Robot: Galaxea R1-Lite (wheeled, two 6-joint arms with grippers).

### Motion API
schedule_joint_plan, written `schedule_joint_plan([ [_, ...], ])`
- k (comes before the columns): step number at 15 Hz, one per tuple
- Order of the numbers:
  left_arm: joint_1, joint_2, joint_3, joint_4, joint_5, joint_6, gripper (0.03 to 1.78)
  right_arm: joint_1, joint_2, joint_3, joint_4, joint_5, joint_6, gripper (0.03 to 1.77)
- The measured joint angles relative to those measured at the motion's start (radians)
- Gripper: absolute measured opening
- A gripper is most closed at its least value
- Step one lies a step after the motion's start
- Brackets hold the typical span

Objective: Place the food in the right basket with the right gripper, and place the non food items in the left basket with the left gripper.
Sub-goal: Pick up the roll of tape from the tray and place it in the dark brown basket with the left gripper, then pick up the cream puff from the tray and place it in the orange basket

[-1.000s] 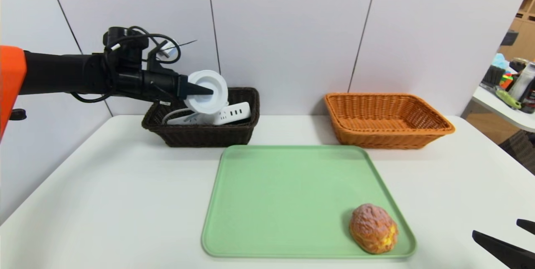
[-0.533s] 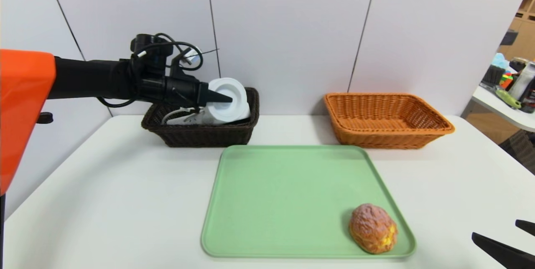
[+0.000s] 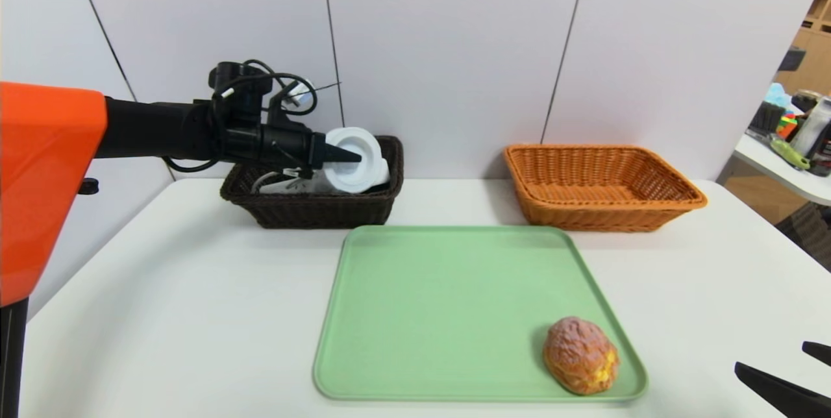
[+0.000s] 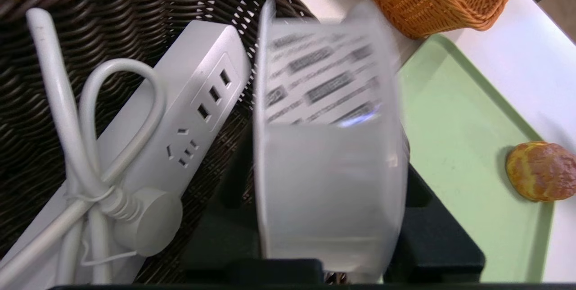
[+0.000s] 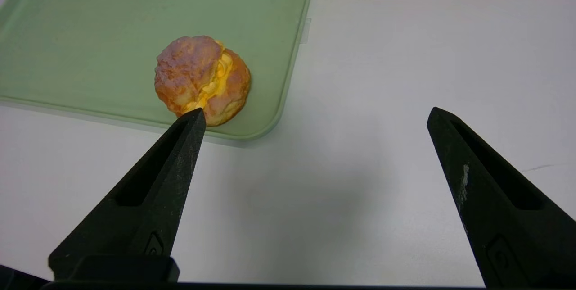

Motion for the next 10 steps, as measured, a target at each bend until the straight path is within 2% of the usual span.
schedule_joint_plan([
  [4, 0.001, 0.011, -0.018, -0.001, 0.000, 0.000, 1.13, 0.000, 0.001, -0.001, 0.000, 0.000, 0.000, 1.70],
  [10, 0.026, -0.053, -0.022, 0.003, 0.000, -0.004, 1.44, 0.000, 0.001, 0.002, 0.000, 0.000, 0.000, 1.70],
])
